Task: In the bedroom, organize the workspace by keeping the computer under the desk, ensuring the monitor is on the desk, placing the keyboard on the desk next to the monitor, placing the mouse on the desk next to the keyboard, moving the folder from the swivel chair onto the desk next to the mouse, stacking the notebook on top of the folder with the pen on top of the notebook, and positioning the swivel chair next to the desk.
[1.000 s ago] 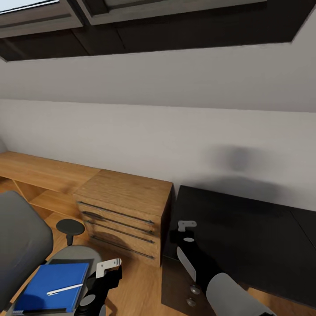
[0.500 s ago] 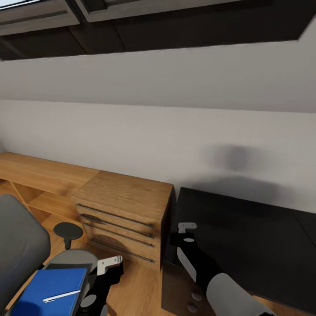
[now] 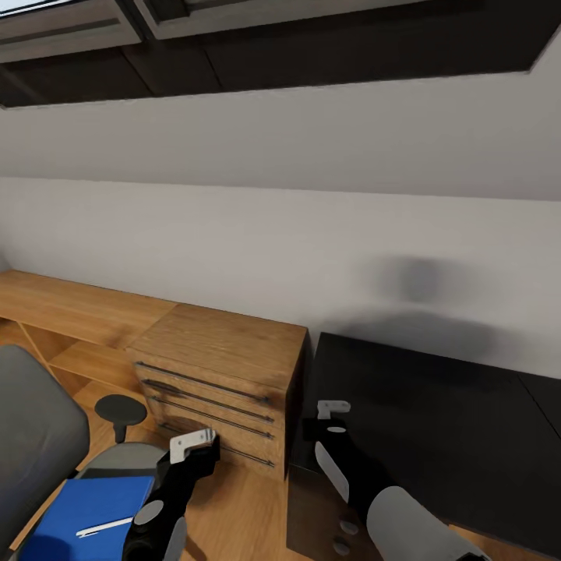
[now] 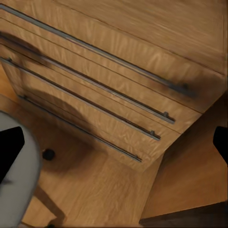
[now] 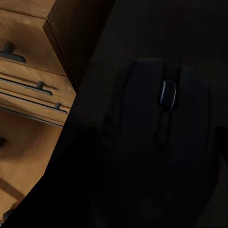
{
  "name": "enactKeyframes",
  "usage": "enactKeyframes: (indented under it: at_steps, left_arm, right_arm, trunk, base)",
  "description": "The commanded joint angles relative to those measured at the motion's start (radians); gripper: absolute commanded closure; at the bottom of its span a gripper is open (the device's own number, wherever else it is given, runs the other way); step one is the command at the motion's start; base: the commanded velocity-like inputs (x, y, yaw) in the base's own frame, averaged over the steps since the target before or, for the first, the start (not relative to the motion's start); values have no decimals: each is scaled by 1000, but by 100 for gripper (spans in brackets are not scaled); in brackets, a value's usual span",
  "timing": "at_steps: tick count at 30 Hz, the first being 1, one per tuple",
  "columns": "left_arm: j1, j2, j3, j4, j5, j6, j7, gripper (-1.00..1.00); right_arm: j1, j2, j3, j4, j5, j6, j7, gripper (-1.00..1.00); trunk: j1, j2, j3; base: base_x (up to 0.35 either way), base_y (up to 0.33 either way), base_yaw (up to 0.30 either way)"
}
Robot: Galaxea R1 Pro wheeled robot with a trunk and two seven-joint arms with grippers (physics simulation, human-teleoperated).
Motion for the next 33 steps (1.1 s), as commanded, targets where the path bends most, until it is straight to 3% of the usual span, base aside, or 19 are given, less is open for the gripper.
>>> enactKeyframes:
  at_steps: [1,7,33]
  left_arm:
    - [-1,0,-3,-13,14,16,7,-100]
    - [-1,0,-5,-40,56,34,8,-100]
    - [-1,0,-5,-40,60,35,10,-100]
  right_arm:
    - [-1,0,3,-1,-6,4,-6,100]
    - [-1,0,3,-1,-6,4,-6,100]
    - [-1,0,3,-1,-6,4,-6,100]
  trunk:
    - [0,-1,-1]
    - [8,-15,-8]
    - [108,-197,-89]
  base:
    - [0,0,0]
    - [0,0,0]
    - [0,0,0]
